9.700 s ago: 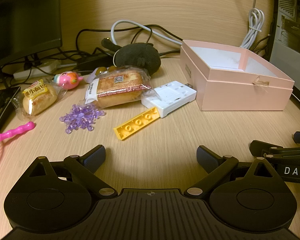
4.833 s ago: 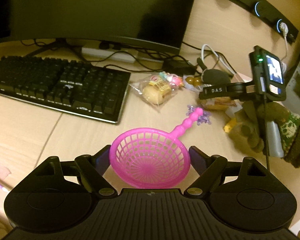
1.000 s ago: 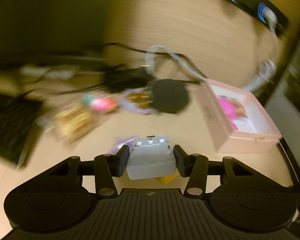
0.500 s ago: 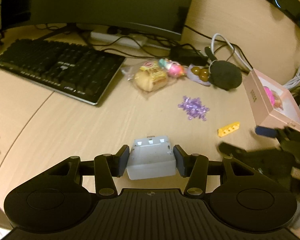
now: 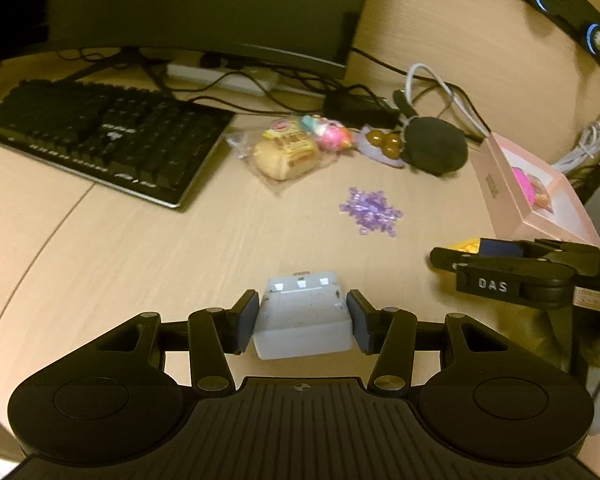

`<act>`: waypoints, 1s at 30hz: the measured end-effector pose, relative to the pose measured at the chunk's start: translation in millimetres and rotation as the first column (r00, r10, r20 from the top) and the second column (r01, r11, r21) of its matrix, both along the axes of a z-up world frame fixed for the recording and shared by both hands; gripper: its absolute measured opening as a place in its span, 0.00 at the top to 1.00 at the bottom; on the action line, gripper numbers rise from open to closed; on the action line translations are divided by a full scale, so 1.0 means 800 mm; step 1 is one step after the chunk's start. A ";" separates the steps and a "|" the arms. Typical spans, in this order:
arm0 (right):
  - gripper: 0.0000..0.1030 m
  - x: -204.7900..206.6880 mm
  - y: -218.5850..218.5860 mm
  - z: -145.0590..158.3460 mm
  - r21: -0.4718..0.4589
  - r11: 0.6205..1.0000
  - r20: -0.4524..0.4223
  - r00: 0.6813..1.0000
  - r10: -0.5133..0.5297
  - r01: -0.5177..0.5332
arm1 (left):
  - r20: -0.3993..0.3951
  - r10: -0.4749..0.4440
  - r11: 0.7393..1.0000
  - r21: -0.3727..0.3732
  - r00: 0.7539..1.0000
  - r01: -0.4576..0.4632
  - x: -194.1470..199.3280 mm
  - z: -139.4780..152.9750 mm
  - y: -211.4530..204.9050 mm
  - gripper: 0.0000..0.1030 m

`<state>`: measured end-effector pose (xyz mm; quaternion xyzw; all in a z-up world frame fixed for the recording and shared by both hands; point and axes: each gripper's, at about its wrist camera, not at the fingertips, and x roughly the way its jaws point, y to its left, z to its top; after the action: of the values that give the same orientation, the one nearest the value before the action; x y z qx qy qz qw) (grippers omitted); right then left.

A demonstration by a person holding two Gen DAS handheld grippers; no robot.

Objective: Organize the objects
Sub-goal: 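Grasp the yellow lego brick with the right tool, then carry the white card reader into the pink box and release it while right holds the brick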

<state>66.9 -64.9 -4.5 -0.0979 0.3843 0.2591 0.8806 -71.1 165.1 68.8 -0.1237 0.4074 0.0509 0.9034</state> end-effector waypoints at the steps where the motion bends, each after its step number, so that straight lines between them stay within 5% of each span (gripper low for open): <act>1: 0.38 -0.005 -0.004 0.004 0.003 1.000 0.007 1.000 -0.004 0.004 | 0.005 -0.016 1.000 -0.004 1.000 0.016 0.002 0.000 -0.004 0.49; 12: 0.38 -0.072 -0.071 0.035 -0.027 0.996 0.078 0.993 -0.084 0.086 | 0.023 -0.221 0.975 -0.026 0.975 0.222 0.038 -0.004 -0.065 0.49; 30: 0.38 -0.141 -0.166 0.027 -0.091 0.944 0.078 0.947 -0.311 0.317 | 0.021 -0.583 0.813 0.000 0.812 0.583 0.033 -0.013 -0.183 0.49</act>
<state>-45.8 -197.4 16.9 -0.0886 0.3799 0.0923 0.9161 -44.7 19.0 58.7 0.0034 0.4167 -0.2308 0.8793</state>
